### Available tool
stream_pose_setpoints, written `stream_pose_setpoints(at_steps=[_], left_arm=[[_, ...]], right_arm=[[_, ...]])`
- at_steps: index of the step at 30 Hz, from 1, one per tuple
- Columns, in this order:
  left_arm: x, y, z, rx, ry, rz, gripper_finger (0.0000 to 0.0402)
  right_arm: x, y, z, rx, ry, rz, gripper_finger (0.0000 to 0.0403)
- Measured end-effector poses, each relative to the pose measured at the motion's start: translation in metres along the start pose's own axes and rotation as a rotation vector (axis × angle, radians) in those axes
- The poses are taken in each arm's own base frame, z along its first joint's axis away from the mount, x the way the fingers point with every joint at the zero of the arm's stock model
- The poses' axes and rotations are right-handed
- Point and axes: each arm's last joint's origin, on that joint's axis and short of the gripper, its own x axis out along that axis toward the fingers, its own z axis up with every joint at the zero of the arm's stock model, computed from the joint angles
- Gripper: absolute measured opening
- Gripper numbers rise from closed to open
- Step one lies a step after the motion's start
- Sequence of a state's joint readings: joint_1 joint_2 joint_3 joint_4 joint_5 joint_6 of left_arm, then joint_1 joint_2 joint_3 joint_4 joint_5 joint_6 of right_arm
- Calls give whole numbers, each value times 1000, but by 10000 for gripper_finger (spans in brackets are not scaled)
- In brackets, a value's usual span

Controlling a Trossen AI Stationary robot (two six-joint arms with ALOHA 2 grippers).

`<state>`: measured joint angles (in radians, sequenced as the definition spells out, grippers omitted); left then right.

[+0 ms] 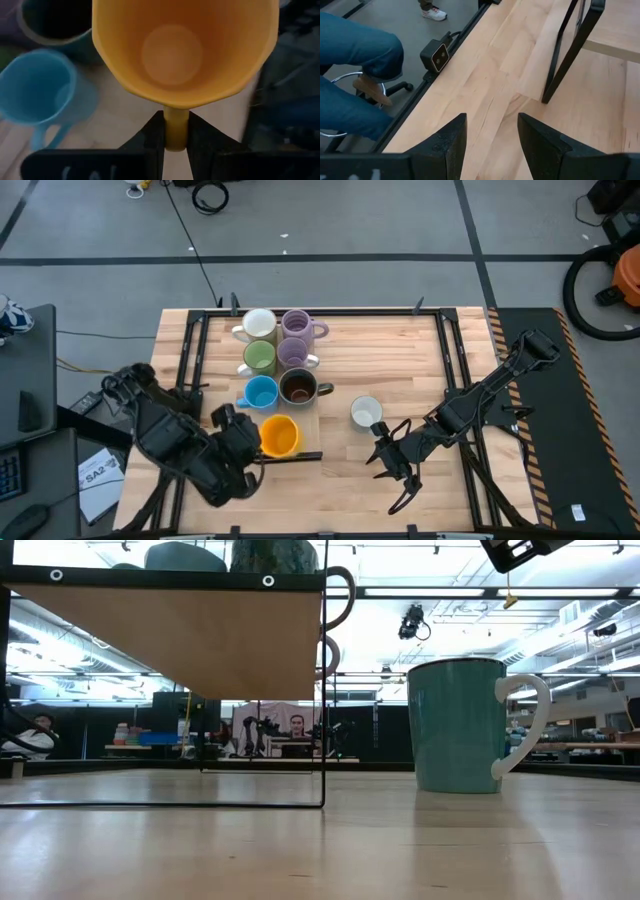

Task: Place coffee mugs
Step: Put the yellow mug on the shelf

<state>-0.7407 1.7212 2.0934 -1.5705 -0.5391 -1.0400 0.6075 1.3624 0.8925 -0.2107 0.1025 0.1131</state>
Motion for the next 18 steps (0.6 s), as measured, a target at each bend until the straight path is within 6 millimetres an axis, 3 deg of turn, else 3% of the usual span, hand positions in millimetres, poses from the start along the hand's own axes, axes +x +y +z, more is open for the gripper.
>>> stream_pose_setpoints(at_steps=[4,9,18], left_arm=[[16,15,-14,-14,84,63,60],[20,32,-31,-43,123,100,60],[29,28,-49,-10,185,112,60]], right_arm=[[0,0,0,0,0,0,181],[0,0,0,0,0,0,181],[0,0,0,0,1,0,181]])
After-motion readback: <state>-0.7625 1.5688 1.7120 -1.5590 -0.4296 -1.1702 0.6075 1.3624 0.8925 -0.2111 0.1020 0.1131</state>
